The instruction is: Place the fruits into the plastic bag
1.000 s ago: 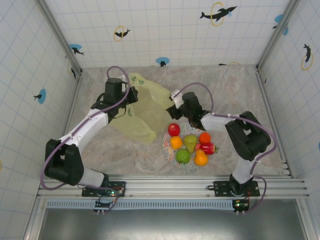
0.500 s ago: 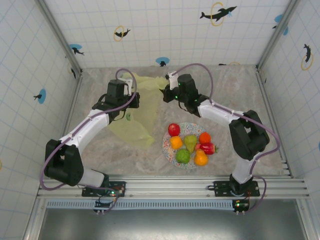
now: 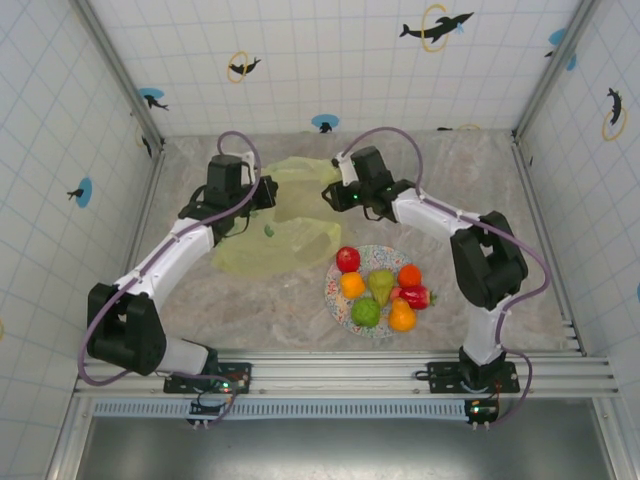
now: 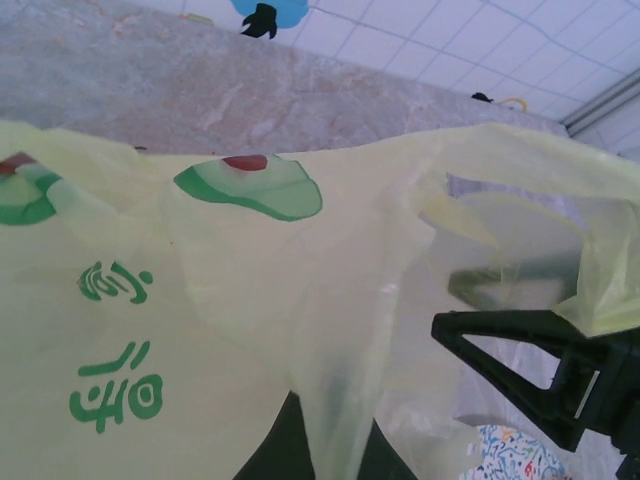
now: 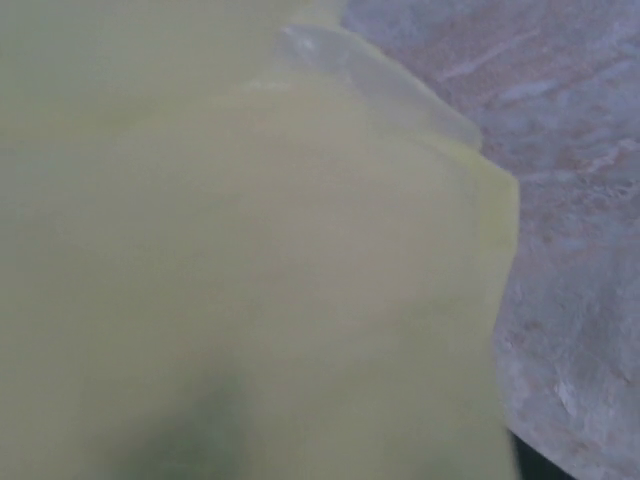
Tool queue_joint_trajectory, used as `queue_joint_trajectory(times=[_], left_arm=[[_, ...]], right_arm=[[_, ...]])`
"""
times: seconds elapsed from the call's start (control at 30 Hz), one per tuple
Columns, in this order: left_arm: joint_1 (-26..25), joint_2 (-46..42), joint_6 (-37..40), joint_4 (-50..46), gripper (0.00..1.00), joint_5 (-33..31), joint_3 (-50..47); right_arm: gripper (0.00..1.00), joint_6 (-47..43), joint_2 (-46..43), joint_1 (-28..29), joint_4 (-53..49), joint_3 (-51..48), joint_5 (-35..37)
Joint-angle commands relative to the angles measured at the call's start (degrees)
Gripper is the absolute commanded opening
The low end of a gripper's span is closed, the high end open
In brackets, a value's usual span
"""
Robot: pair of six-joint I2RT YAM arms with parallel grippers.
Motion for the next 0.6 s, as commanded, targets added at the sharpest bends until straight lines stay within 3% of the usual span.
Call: queue_joint_trajectory(times=[0.0, 0.07, 0.13, 0.3, 0.57], left_arm=[[0.8, -0.8, 0.1, 1.4, 0.00, -1.7, -0.9], [1.5, -1.3, 1.3, 2.5, 0.00, -1.0, -1.5], [2.8, -1.6, 3.2, 2.6, 0.00, 1.9, -1.0], [5.7, -1.9, 6.2, 2.1, 0.00, 6.0, -0.3], [6.9, 0.6, 4.7, 1.6, 0.00, 8.7, 2.0]], right_arm=[[0.60, -2.1, -4.7, -0.2, -4.2, -1.4, 0.6], [0.66, -2.1, -7.7, -0.4, -4.3, -4.7, 0.5], [0.78, -2.0, -11.0, -0.4, -4.0, -8.7, 0.2], [0.92, -0.4, -19.8, -0.4, -2.0, -17.9, -0.6], [0.95, 1.5, -26.2, 1.7, -3.0, -27.2, 3.2]])
